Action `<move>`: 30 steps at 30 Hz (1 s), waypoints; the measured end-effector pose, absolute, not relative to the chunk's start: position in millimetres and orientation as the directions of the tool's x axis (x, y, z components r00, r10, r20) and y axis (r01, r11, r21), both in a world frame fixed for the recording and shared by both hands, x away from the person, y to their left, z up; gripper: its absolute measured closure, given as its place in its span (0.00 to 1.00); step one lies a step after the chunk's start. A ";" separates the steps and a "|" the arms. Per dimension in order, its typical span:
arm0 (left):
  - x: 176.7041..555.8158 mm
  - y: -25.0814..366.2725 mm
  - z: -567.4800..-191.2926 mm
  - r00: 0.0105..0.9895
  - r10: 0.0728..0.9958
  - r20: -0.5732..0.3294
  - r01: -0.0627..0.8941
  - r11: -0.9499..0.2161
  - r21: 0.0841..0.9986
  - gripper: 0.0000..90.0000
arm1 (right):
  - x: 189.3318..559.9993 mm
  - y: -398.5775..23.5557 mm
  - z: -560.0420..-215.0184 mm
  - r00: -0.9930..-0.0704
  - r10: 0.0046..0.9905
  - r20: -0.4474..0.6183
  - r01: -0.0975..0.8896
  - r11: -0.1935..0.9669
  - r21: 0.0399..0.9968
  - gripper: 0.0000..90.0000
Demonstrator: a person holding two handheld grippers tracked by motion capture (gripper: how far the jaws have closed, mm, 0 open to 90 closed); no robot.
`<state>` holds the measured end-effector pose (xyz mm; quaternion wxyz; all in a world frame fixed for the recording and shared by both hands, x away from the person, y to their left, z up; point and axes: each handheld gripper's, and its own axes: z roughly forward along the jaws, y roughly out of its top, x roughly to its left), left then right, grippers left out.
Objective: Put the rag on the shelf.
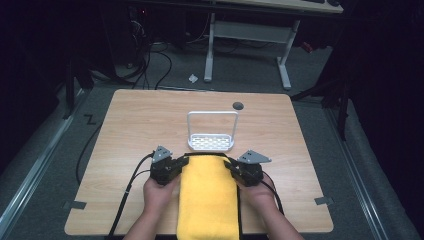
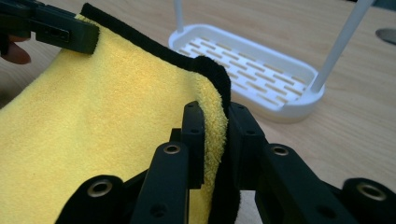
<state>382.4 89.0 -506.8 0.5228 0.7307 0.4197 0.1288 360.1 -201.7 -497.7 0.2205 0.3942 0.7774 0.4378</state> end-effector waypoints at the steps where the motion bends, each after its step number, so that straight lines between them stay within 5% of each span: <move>1: 380.3 88.5 -499.1 0.621 0.745 -0.245 0.458 -0.091 0.885 0.93 | 357.4 -203.5 -490.4 -0.590 0.808 0.001 0.398 0.290 0.870 0.87; 30: 372.1 90.8 -397.3 0.640 0.752 -0.157 0.253 -0.014 0.967 0.93 | 346.2 -198.1 -402.8 -0.568 0.817 -0.099 0.170 0.234 0.957 0.87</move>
